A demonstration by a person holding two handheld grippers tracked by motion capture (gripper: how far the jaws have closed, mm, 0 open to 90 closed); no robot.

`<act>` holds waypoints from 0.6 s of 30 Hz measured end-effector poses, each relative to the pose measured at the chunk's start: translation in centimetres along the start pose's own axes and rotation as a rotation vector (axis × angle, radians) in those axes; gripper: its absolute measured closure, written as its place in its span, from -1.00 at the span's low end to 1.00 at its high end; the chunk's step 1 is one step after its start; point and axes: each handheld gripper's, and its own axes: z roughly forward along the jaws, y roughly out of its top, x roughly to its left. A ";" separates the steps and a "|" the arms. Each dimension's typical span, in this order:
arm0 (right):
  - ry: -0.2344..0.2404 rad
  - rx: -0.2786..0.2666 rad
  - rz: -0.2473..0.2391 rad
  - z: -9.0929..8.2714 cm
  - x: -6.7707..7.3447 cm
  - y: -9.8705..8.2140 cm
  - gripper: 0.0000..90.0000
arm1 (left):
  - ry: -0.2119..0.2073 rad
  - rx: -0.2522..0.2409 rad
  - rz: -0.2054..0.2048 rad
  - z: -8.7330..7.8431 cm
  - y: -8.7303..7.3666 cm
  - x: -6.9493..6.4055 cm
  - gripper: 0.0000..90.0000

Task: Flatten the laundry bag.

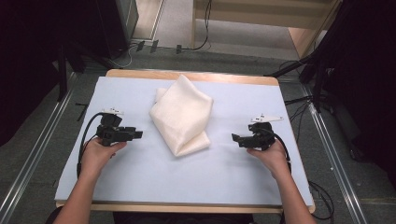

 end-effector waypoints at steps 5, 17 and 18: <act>-0.014 -0.017 0.005 0.0 0.1 0.1 -0.37 | 0.000 0.002 0.058 0.0 -0.5 -0.2 0.08; -0.003 0.015 -0.027 1.0 0.5 0.8 0.03 | -0.012 -0.030 0.008 -0.3 0.0 0.2 0.00; -0.001 0.011 -0.015 1.0 0.5 0.8 0.05 | -0.008 -0.024 0.011 -0.3 0.0 0.2 0.02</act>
